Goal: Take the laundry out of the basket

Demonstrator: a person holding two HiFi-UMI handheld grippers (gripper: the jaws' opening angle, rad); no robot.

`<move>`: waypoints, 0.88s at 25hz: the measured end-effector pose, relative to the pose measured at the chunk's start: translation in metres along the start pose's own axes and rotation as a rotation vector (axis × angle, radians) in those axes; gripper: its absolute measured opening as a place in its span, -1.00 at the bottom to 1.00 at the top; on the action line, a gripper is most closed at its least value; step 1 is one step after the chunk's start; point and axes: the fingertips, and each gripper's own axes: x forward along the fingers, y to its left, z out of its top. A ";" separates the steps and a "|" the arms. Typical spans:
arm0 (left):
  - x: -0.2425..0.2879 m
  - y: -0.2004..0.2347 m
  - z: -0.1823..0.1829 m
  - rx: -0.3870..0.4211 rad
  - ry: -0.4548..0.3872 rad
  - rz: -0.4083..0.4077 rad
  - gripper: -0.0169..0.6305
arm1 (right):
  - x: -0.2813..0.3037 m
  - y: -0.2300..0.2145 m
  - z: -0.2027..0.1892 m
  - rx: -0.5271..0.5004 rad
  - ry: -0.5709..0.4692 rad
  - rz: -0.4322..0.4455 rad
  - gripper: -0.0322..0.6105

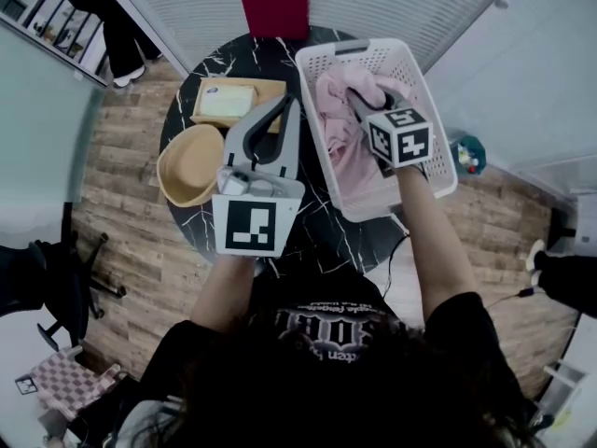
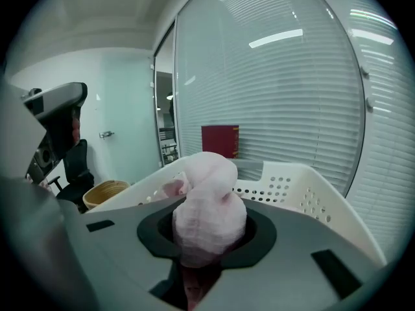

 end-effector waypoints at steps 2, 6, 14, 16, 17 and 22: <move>-0.001 0.001 0.001 0.000 -0.004 0.000 -0.95 | -0.006 0.000 0.010 -0.008 -0.036 -0.015 -0.54; -0.003 0.003 0.004 -0.004 -0.012 0.002 -0.95 | -0.019 0.001 0.032 -0.025 -0.113 -0.047 -0.54; -0.010 0.008 0.011 0.001 -0.024 0.011 -0.95 | -0.041 0.000 0.064 -0.025 -0.199 -0.074 -0.55; -0.012 0.009 0.013 0.006 -0.027 0.012 -0.95 | -0.046 0.000 0.073 -0.025 -0.222 -0.078 -0.55; -0.013 0.010 0.014 0.008 -0.030 0.013 -0.95 | -0.049 -0.001 0.078 -0.027 -0.233 -0.081 -0.55; -0.018 0.010 0.017 0.010 -0.040 0.015 -0.95 | -0.061 0.000 0.096 -0.036 -0.275 -0.093 -0.55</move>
